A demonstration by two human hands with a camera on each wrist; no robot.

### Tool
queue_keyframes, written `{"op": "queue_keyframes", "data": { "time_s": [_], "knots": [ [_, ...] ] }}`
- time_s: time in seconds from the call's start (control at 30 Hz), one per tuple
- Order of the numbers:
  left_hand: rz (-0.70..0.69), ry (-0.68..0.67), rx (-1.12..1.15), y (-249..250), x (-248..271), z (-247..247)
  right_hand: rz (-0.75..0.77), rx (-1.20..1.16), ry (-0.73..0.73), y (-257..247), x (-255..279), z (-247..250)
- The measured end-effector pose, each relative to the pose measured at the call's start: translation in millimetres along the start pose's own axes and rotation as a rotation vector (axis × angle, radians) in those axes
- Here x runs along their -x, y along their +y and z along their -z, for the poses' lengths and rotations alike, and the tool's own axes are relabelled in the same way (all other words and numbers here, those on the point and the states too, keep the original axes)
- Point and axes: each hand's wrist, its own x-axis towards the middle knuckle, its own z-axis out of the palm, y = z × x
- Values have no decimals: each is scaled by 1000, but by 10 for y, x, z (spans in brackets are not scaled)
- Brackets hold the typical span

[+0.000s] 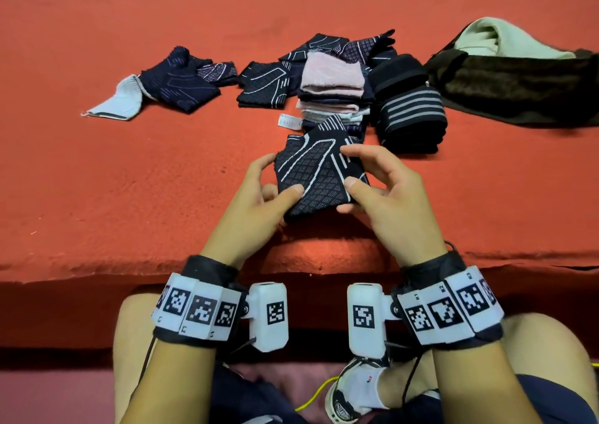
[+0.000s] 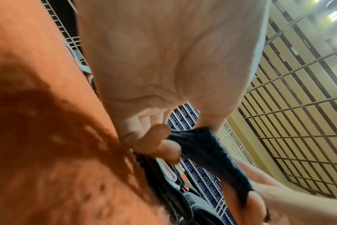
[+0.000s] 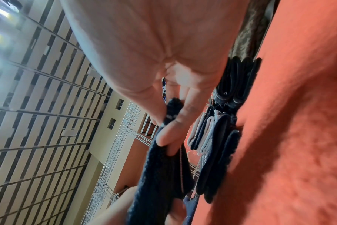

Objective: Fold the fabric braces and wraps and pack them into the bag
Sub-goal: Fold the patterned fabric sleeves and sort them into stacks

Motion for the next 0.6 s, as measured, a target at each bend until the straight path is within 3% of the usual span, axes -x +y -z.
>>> {"op": "queue_keyframes", "data": {
  "time_s": [0.33, 0.47, 0.6],
  "knots": [
    [-177, 126, -29, 266, -357, -38, 70, 146, 117, -53, -341, -49],
    [-145, 94, -107, 279, -622, -20, 52, 511, 139, -42, -526, 42],
    [-87, -59, -272, 224, -781, -31, -18, 907, 7, -56, -606, 87]
  ]
}}
